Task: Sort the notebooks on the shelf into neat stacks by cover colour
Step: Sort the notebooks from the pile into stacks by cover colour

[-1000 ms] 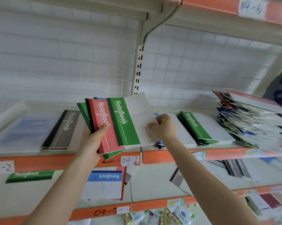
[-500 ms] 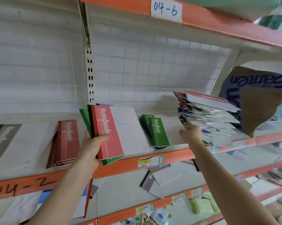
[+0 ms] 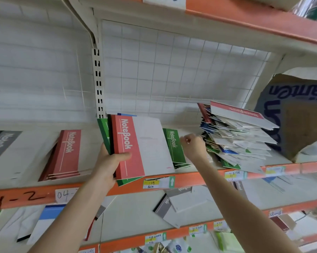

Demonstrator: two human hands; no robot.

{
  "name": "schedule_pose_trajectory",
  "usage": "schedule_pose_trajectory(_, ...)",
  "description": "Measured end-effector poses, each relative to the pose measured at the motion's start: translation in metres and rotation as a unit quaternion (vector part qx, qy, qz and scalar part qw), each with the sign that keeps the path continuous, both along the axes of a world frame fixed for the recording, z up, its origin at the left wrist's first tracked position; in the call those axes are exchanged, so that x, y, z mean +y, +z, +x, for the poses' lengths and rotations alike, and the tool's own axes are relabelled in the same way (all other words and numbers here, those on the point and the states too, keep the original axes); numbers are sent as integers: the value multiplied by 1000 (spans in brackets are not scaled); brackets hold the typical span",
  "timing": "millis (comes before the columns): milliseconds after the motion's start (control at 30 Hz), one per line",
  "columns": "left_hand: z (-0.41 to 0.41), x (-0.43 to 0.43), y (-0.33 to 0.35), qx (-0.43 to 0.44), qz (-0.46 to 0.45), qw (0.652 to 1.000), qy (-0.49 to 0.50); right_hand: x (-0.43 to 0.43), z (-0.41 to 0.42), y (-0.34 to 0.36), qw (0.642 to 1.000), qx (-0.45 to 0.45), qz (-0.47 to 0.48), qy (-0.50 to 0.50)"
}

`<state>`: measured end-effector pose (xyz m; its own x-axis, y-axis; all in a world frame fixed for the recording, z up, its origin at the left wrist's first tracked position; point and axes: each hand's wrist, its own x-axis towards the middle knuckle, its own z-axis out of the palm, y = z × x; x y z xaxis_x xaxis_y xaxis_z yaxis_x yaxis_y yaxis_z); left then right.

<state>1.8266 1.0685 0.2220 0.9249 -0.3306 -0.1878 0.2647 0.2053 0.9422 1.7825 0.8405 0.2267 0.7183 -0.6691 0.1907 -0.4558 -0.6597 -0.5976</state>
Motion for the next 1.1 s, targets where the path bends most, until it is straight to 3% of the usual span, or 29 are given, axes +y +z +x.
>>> schedule_pose_trajectory(100, -7, -13, -2, -14, 0, 1000, 11, 28, 6, 9, 985, 22, 156, 72)
schedule_pose_trajectory(133, -9, -16, -3, -22, 1, 1000, 18, 36, 5, 11, 980, 46, 166, 95)
schedule_pose_trajectory(200, -12, -23, -4, -33, 2, 999, 36, 45, 3, 12, 980, 93, 111, 133)
schedule_pose_trajectory(333, -13, -27, -5, -46, 3, 997, 62, 52, 5, 8, 986, 61, 55, 145)
schedule_pose_trajectory(767, -2, 13, -3, -70, 1, 990, 121, 92, 31, 8, 977, -12, 103, 185)
schedule_pose_trajectory(933, 3, 39, -4, -88, 2, 987, 137, 120, 50, 0, 953, -41, 250, 169)
schedule_pose_trajectory(1100, 12, 71, -2, -102, 7, 981, 165, 154, 67, -2, 930, -63, 328, 156)
